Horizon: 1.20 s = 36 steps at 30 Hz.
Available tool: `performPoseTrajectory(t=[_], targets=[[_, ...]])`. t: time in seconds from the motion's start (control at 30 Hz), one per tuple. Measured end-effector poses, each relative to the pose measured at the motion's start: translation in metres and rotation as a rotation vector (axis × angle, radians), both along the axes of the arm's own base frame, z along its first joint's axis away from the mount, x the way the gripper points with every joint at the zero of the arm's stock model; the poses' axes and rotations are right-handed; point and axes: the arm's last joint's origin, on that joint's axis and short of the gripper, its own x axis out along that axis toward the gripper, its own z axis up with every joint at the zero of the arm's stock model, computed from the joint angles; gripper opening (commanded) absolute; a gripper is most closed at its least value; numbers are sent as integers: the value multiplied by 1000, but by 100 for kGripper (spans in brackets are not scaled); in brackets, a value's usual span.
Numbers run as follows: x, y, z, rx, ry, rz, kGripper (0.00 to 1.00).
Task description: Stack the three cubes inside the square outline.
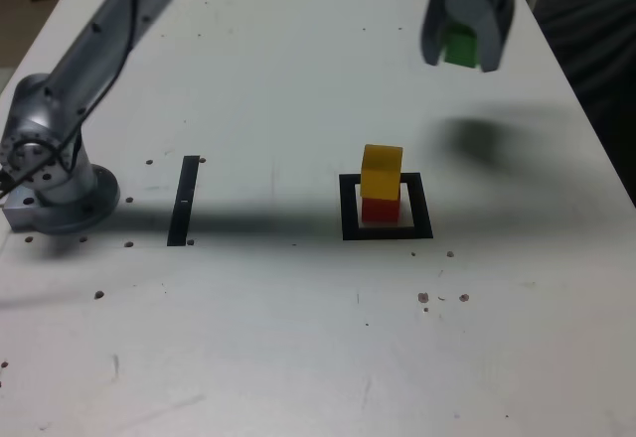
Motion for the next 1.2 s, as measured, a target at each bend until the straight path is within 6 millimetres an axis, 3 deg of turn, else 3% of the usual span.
performPoseTrajectory(t=[0.47, 0.73, 1.2], targets=[[-81, -58, 53, -63, -50, 58, 30], [-106, -92, 49, -95, -57, 79, 30], [-115, -127, 28, -122, -69, 110, 30]])
